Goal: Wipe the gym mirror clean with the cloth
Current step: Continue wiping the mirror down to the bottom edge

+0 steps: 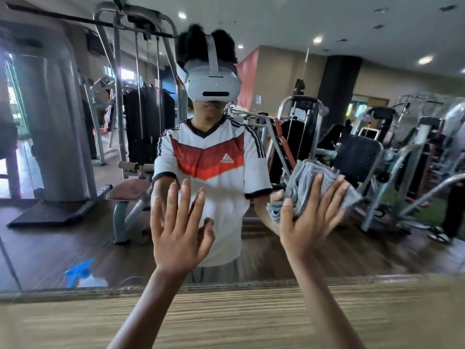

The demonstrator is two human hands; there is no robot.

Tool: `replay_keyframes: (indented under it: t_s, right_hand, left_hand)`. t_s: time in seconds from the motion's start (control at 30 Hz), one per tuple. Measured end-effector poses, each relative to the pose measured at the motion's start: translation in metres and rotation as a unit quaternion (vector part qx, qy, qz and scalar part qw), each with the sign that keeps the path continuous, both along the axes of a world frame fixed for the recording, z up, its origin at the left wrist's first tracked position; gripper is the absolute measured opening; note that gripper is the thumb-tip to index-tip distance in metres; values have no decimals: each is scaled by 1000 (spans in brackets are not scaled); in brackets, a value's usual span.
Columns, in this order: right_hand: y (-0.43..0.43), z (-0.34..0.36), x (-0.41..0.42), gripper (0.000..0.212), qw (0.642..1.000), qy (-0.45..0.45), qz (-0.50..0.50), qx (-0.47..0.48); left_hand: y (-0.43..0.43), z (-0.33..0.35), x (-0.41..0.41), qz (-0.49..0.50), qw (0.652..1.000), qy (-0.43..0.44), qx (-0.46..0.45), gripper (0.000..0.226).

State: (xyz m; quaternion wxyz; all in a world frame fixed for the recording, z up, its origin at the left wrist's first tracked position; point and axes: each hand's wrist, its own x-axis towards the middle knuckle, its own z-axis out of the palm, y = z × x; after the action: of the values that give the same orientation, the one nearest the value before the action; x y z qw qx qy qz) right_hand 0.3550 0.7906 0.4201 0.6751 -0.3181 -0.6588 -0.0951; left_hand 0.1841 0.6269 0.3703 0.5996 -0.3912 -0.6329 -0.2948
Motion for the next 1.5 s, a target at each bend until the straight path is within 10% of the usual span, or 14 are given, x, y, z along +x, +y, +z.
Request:
replay_keyframes:
  t_s: [0.27, 0.53, 0.73, 1.0, 1.27, 1.5]
  right_hand:
    - [16, -95, 33, 62, 942, -273, 30, 192]
    - [-17, -35, -14, 63, 999, -20, 39, -3]
    - [-7, -124, 4, 55, 933, -300, 78, 184]
    - [-1, -75, 7, 62, 998, -38, 44, -29]
    - [1, -137, 14, 58, 939, -286, 79, 171]
    - [-26, -91, -15, 64, 995, -47, 82, -26]
  left_hand:
    - [-1, -2, -2, 9, 1000, 10, -4, 64]
    - [1, -3, -4, 17, 1000, 3, 1, 64]
    - [-2, -2, -4, 18, 1000, 7, -5, 68]
    - [3, -5, 0, 28, 999, -17, 1, 65]
    - [-9, -24, -6, 3, 1000, -16, -24, 63]
    - [-16, -67, -10, 14, 998, -23, -55, 60]
